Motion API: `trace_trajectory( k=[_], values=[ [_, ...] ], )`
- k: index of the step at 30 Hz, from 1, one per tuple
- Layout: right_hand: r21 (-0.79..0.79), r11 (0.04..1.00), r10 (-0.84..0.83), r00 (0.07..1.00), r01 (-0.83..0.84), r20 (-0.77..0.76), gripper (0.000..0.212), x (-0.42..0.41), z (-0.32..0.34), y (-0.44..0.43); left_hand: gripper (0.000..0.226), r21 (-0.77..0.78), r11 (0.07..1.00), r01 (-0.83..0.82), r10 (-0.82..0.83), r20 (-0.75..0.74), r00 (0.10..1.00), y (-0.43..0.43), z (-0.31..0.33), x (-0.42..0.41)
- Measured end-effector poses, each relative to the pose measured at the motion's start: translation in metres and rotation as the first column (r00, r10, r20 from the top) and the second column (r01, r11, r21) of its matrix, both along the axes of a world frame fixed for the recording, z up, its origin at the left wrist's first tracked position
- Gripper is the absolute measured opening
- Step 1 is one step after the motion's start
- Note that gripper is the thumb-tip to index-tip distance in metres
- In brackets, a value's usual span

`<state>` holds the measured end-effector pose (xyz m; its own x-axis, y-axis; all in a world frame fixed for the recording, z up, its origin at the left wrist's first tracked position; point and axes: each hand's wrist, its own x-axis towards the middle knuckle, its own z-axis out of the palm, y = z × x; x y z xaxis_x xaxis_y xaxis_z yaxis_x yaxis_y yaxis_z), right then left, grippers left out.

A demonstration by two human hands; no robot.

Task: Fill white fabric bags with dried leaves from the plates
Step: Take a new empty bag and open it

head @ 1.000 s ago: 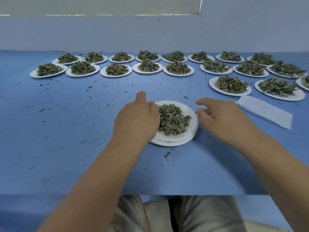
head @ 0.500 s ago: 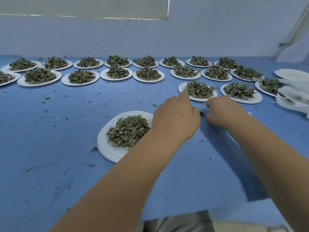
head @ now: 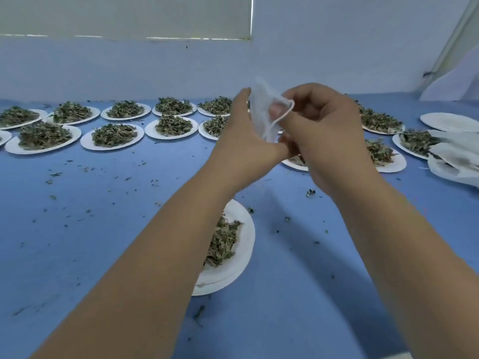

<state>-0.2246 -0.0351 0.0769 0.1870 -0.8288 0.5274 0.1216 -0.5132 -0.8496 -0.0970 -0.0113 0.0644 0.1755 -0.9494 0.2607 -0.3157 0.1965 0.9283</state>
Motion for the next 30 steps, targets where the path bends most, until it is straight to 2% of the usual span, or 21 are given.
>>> trace_trajectory(
  k=[3, 7, 11, 15, 17, 19, 21, 23, 25, 28, 30],
  values=[
    [0.015, 0.998, 0.055, 0.998, -0.055, 0.017, 0.019, 0.022, -0.004, 0.005, 0.098, -0.111, 0.982, -0.150, 0.166, 0.149, 0.975, 0.007, 0.006, 0.025],
    [-0.084, 0.995, 0.050, 0.994, -0.058, -0.093, 0.033, 0.046, -0.009, 0.015, 0.076, -0.253, 0.913, -0.320, 0.395, 0.357, 0.846, 0.023, 0.003, 0.061],
    [-0.197, 0.980, -0.055, 0.961, 0.001, -0.270, 0.024, 0.070, -0.008, 0.028, 0.068, -0.346, 0.888, -0.302, 0.455, 0.574, 0.681, 0.043, -0.004, 0.090],
    [-0.195, 0.979, -0.011, 0.949, -0.053, -0.316, 0.015, 0.091, -0.012, 0.038, 0.059, -0.409, 0.857, -0.313, 0.515, 0.699, 0.497, 0.059, -0.011, 0.118],
    [-0.260, 0.962, -0.014, 0.929, -0.089, -0.370, 0.014, 0.100, -0.015, 0.041, 0.056, -0.391, 0.868, -0.306, 0.494, 0.744, 0.451, 0.065, -0.017, 0.126],
    [-0.321, 0.940, -0.033, 0.909, -0.112, -0.415, 0.008, 0.107, -0.020, 0.042, 0.055, -0.362, 0.883, -0.298, 0.468, 0.726, 0.504, 0.068, -0.024, 0.133],
    [-0.357, 0.930, -0.062, 0.917, -0.091, -0.394, 0.006, 0.111, -0.025, 0.041, 0.060, -0.294, 0.902, -0.315, 0.431, 0.637, 0.639, 0.070, -0.029, 0.140],
    [-0.388, 0.920, -0.102, 0.928, -0.049, -0.359, 0.010, 0.112, -0.028, 0.038, 0.063, -0.251, 0.913, -0.322, 0.408, 0.578, 0.707, 0.071, -0.037, 0.143],
    [-0.459, 0.888, -0.184, 0.906, -0.014, -0.382, 0.006, 0.112, -0.031, 0.034, 0.064, -0.224, 0.917, -0.331, 0.399, 0.564, 0.723, 0.073, -0.047, 0.145],
    [-0.610, 0.791, -0.371, 0.827, 0.043, -0.422, 0.005, 0.113, -0.039, 0.030, 0.068, -0.173, 0.923, -0.343, 0.380, 0.540, 0.751, 0.074, -0.058, 0.143],
    [-0.634, 0.771, -0.401, 0.819, 0.060, -0.411, 0.005, 0.113, -0.044, 0.032, 0.074, -0.201, 0.911, -0.360, 0.406, 0.584, 0.703, 0.072, -0.061, 0.144]
  ],
)
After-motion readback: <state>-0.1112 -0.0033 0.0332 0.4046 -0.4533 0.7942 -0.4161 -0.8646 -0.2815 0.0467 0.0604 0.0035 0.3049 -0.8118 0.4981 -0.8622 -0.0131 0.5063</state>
